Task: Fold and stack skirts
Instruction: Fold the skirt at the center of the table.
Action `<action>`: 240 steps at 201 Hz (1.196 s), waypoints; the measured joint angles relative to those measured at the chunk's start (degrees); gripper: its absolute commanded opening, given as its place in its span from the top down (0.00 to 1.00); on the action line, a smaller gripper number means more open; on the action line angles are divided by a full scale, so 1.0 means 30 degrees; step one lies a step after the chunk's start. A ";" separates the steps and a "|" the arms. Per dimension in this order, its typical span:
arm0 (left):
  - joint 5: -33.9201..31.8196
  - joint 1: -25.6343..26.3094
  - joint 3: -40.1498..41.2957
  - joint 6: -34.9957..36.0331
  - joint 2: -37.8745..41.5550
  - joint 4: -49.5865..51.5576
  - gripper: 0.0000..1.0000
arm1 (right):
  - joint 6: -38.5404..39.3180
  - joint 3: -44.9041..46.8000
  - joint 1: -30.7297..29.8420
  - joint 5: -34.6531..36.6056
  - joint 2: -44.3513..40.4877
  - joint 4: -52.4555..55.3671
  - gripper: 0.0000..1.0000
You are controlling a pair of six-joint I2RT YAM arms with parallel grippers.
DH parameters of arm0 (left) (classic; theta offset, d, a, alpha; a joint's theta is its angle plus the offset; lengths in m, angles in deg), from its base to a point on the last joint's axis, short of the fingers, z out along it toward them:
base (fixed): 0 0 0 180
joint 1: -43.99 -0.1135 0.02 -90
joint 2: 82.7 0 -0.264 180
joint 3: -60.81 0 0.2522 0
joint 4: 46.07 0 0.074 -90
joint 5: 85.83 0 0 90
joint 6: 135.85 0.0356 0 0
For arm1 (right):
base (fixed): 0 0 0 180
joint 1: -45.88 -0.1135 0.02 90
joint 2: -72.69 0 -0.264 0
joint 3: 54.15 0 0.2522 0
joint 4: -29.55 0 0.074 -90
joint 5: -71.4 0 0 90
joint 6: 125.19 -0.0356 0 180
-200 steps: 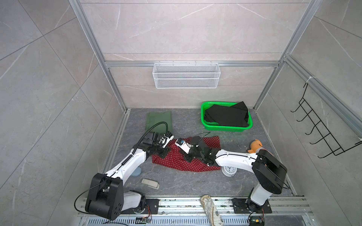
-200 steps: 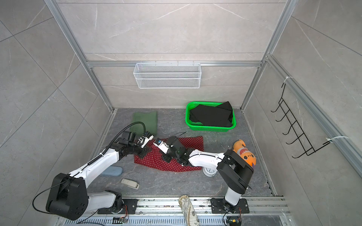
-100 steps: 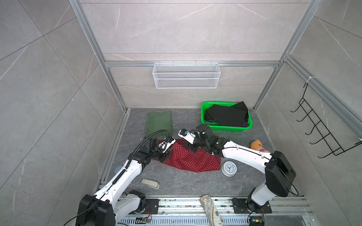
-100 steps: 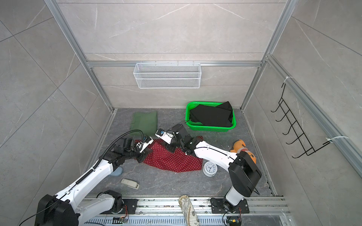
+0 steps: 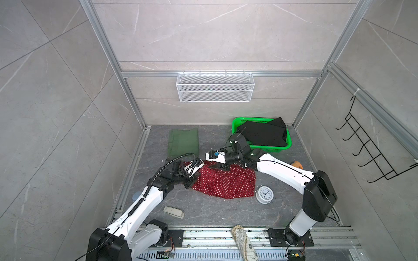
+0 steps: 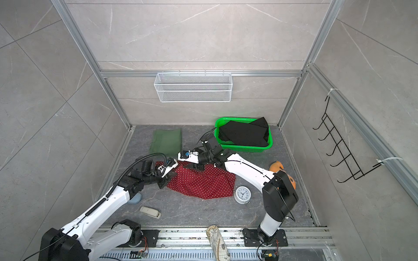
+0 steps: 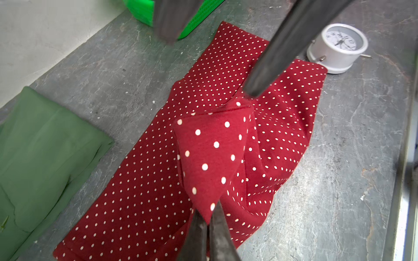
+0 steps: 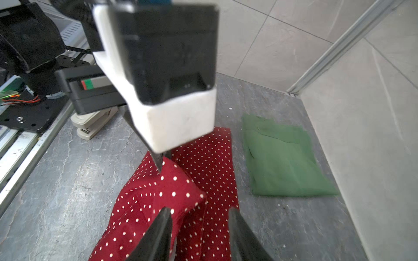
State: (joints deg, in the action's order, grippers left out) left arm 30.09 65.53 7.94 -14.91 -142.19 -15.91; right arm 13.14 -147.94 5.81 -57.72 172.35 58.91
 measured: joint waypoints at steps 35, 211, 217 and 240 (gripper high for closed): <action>0.0474 0.0153 0.0000 0.0831 0.0124 -0.0044 1.00 | 0.1996 -0.2514 0.0291 -0.1974 0.1836 0.2630 0.55; 0.0605 0.0219 0.0000 0.1843 0.0408 -0.0044 1.00 | 0.3133 -0.3759 0.0335 -0.2856 0.3286 0.5493 0.82; 0.0605 0.0219 0.0000 0.1851 0.0408 -0.0044 1.00 | 0.3053 -0.3796 0.0335 -0.2812 0.3300 0.5515 0.86; 0.0597 0.0219 0.0000 0.1843 0.0408 -0.0044 1.00 | 0.2994 -0.3927 0.0335 -0.2747 0.3373 0.5683 1.00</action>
State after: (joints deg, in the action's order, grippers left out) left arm 31.88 66.18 7.94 -9.38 -140.96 -16.04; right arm 22.13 -159.73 6.81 -65.96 182.47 75.96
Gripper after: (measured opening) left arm 0.045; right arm 0.042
